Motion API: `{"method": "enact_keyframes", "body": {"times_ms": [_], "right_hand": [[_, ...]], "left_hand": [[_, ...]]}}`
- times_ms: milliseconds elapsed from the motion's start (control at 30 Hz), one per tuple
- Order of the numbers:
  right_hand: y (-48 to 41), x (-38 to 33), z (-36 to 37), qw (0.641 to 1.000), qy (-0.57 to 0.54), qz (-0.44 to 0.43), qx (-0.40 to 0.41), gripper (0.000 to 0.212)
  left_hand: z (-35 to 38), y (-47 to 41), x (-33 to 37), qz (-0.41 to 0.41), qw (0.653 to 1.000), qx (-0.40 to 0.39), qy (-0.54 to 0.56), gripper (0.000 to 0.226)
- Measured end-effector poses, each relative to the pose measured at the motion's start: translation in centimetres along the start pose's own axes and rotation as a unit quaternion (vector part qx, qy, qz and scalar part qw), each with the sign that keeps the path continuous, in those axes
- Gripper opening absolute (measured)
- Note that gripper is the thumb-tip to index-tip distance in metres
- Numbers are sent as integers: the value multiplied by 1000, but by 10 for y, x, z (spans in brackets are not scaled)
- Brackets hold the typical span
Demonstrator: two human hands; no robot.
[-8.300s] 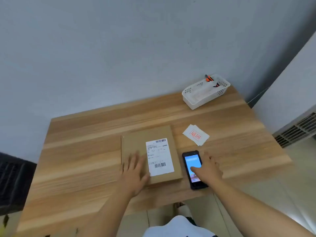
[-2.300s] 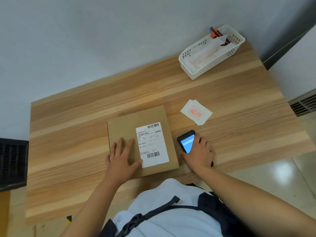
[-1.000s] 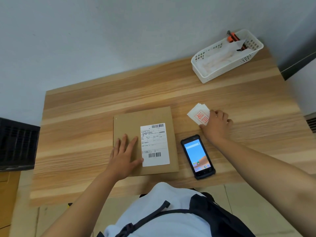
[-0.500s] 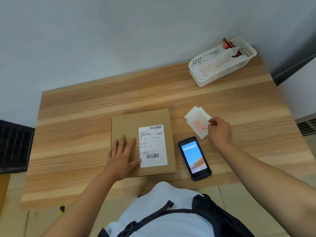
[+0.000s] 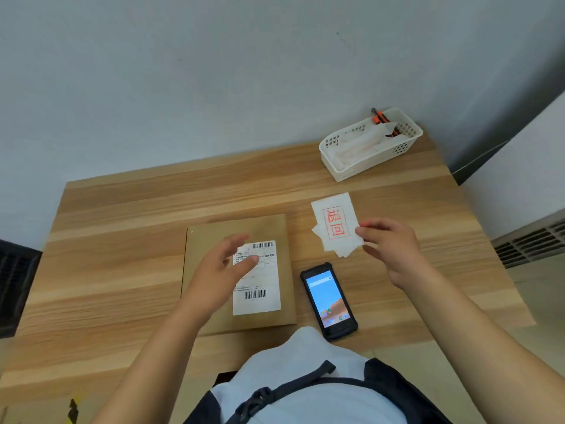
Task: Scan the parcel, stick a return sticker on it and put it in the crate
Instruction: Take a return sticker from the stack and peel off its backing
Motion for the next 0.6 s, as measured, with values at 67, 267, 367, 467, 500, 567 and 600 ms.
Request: {"method": "enact_keyframes", "body": {"times_ms": [67,267,367,467,500,567,600], "right_hand": [[30,-20,10,995,-77,-1,-68,9],[105,-64,25,969,-188,-28,-159,10],[128,-81,26,967,-187,-51,-164,14],[143,-95,29,966,-182,-89,-162,14],[146,-99,29,964,-184,-99,-162,14],[151,-102,31,963,-189,-111,-160,15],[152,-103,32,961,-192,-115,-162,18]], "left_hand": [[17,10,28,0,996,-22,89,38],[39,42,84,2,963,-44,268,44],[39,56,97,12,953,-54,299,36],[39,66,101,14,943,-61,328,35],[38,69,102,13,941,-59,332,35],[34,73,103,13,940,-51,337,31],[31,75,102,13,937,-44,345,28]]}}
Point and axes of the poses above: each hand's wrist, its own y-axis away from the middle knuckle, its own z-axis out of the palm, x = y × z, the point moved 10 cm from there along -y, towards the middle knuckle, and after that the axes turned 11 degrees about y, right-handed, at the moved point
